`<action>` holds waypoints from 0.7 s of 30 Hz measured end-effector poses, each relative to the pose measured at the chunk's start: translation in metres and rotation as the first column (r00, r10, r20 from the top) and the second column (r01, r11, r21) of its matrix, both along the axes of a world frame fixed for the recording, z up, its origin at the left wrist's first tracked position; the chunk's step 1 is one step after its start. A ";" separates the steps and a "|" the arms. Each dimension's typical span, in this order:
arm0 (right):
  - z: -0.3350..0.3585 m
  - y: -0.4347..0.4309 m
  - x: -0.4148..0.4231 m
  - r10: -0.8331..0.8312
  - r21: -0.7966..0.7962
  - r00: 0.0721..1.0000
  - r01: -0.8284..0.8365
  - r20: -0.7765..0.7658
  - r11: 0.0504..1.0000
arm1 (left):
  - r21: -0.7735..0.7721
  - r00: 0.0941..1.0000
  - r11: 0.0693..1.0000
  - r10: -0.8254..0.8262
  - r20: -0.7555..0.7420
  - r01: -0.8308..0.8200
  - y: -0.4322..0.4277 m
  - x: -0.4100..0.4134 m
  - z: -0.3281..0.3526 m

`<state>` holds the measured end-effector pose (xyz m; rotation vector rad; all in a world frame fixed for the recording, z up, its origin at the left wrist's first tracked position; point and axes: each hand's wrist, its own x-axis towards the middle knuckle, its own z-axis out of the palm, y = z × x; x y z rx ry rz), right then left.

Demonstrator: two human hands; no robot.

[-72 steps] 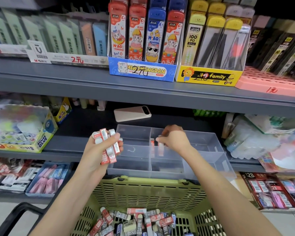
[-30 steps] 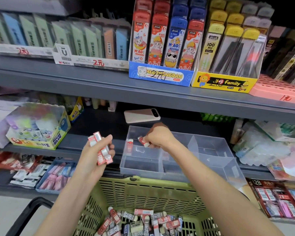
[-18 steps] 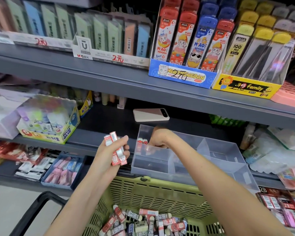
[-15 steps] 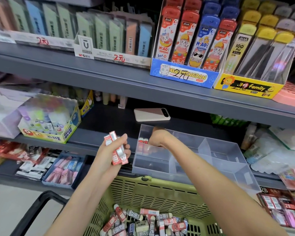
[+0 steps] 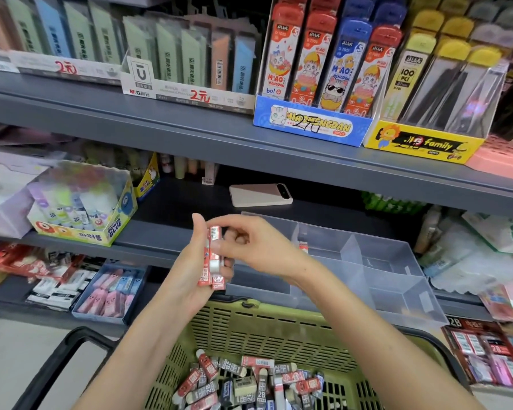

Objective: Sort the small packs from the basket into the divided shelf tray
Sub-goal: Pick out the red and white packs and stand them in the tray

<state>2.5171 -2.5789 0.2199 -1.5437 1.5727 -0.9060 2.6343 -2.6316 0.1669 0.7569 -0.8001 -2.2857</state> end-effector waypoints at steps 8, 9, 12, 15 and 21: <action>0.002 0.014 -0.047 -0.397 -0.008 0.894 0.407 0.207 0.913 | -0.015 0.995 1.000 0.026 0.093 -0.025 -0.001 0.000 -0.002; 0.001 0.012 -0.055 -0.464 -0.005 0.882 0.466 0.079 0.885 | -0.005 0.994 0.999 0.043 0.098 -0.043 -0.002 0.001 -0.004; -0.007 0.002 -0.066 -0.455 -0.001 0.764 0.511 -0.457 0.860 | 0.018 0.994 0.997 0.073 0.085 -0.075 -0.005 0.003 -0.006; -0.018 -0.011 -0.066 -0.329 0.046 0.622 0.508 -0.711 0.860 | 0.010 0.994 0.997 0.075 0.073 -0.076 -0.006 0.005 -0.008; -0.019 -0.027 -0.062 -0.102 0.264 0.632 0.458 -0.768 0.849 | -0.018 0.994 0.998 0.069 0.080 -0.068 -0.006 0.007 -0.010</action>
